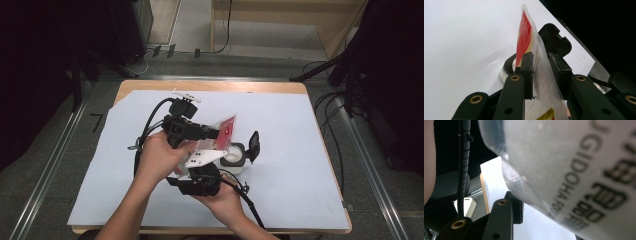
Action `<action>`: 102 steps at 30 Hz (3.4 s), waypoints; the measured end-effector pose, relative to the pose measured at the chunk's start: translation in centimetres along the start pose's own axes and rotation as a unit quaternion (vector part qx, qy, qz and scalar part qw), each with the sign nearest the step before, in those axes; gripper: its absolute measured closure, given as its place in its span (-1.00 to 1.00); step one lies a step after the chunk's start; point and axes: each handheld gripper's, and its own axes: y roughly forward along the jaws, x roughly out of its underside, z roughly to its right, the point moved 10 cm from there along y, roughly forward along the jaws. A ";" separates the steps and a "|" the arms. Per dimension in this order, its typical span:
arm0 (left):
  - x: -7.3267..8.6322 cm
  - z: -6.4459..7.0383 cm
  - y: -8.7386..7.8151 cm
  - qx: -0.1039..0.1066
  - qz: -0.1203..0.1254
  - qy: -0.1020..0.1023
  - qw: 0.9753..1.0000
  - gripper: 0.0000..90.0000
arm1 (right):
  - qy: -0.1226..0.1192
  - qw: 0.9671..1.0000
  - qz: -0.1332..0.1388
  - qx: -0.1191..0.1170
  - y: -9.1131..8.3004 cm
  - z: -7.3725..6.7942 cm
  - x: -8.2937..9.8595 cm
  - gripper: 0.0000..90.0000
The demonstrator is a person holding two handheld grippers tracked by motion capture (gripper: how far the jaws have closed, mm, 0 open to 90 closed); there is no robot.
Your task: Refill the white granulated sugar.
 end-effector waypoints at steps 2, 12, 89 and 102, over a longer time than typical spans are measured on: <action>0.0 0.0 0.0 0.001 0.001 -0.001 1.000 0.66 | 0.003 1.000 -0.001 -0.001 0.0 -0.1 0.0 0.41; 0.0 0.0 0.0 0.001 0.000 -0.001 1.000 0.66 | 0.006 1.000 -0.005 -0.003 -0.1 -0.2 0.0 0.41; 1.1 -0.4 -0.8 0.002 -0.035 -0.001 0.999 0.66 | -0.035 0.999 -0.021 0.017 0.7 -0.5 1.0 0.40; 2.4 -0.7 -0.9 0.014 -0.066 0.002 0.998 0.67 | -0.057 0.998 -0.021 0.027 1.7 -0.8 2.6 0.35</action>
